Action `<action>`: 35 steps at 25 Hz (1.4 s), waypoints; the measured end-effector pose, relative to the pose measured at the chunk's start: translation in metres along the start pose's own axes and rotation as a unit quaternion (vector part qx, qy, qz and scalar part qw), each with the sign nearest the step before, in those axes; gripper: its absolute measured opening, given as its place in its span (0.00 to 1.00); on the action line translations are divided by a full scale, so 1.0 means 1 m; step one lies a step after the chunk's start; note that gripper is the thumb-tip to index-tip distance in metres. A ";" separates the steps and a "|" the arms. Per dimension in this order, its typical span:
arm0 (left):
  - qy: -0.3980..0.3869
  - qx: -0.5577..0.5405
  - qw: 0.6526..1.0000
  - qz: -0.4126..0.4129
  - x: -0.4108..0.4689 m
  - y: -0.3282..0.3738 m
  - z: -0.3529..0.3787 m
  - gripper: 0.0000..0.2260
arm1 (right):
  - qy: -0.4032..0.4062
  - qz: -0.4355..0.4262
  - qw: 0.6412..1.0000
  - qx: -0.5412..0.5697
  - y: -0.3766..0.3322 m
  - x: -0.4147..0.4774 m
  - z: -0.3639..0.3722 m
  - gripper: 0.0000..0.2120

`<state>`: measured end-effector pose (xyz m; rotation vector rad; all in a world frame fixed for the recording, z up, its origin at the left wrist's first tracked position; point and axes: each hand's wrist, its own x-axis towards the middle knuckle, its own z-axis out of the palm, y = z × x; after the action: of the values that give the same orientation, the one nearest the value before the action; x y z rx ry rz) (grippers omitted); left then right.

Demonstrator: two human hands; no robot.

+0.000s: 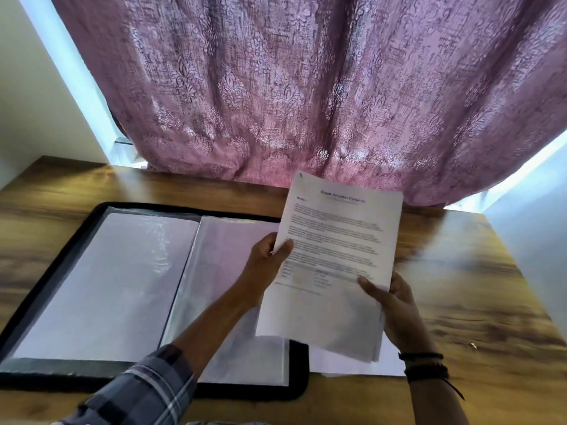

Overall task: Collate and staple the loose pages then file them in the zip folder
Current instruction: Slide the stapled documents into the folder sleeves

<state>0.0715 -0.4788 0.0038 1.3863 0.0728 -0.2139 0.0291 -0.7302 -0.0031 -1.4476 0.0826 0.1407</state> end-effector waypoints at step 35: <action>0.146 0.183 0.970 0.066 0.044 0.017 -0.106 0.03 | 0.045 -0.037 0.997 -0.053 -0.013 0.091 0.083 0.14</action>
<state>0.1257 -0.3768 -0.0075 1.7768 0.1925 0.0950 0.1186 -0.6447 0.0070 -1.5607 0.0967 0.0202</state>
